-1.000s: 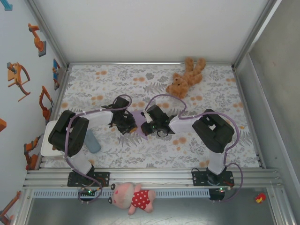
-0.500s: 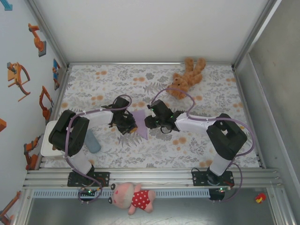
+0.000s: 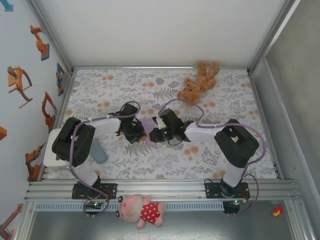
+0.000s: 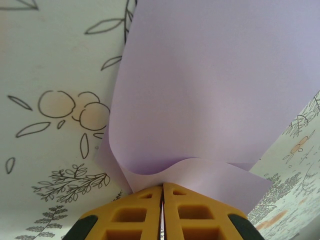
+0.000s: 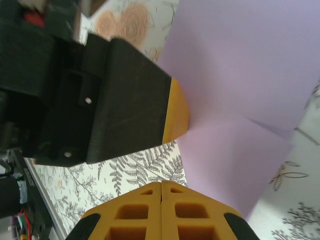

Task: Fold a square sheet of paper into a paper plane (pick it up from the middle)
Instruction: Third fold the triangle at the center of the table.

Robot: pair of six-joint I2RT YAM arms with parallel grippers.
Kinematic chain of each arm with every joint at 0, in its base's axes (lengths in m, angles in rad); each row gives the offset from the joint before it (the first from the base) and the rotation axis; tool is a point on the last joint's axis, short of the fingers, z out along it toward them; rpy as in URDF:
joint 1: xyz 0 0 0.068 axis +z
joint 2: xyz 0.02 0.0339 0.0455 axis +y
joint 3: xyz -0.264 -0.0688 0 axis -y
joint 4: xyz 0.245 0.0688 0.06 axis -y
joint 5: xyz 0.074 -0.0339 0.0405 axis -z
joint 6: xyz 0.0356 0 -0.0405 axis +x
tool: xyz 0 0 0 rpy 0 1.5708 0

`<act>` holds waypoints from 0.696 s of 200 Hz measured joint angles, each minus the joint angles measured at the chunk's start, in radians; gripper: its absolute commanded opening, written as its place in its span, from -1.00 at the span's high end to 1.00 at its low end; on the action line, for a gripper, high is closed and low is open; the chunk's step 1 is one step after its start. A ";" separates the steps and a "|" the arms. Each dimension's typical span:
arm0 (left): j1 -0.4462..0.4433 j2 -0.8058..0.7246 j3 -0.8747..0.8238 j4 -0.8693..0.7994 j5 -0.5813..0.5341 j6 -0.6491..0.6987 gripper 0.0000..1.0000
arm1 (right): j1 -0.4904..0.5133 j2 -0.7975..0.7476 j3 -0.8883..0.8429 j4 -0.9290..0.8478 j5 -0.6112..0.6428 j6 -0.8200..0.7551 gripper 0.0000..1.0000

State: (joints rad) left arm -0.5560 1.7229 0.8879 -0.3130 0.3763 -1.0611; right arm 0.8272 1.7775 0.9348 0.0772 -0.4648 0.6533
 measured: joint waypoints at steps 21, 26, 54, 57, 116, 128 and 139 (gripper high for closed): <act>0.000 0.000 0.000 0.000 0.000 0.000 0.83 | 0.006 0.029 0.000 0.003 -0.019 0.005 0.93; 0.000 0.000 0.000 0.000 0.000 0.000 0.83 | 0.006 0.035 0.000 0.003 -0.020 0.005 0.93; 0.000 0.000 0.000 0.000 0.000 0.000 0.83 | 0.006 0.049 0.000 -0.010 -0.019 0.002 0.93; 0.000 0.000 0.000 0.000 0.000 0.000 0.83 | 0.006 0.050 0.001 -0.012 -0.018 0.002 0.93; 0.000 0.001 0.000 0.000 0.001 0.000 0.83 | 0.006 0.059 0.015 -0.043 -0.010 -0.018 0.93; 0.000 0.001 0.000 -0.001 0.001 0.000 0.83 | 0.006 0.064 0.019 -0.048 -0.005 -0.022 0.93; 0.000 0.001 0.000 -0.001 0.001 0.000 0.83 | 0.006 0.066 0.023 -0.056 0.001 -0.024 0.93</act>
State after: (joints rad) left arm -0.5556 1.7237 0.8883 -0.3138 0.3775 -1.0611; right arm 0.8337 1.8439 0.9577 0.0212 -0.4641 0.6292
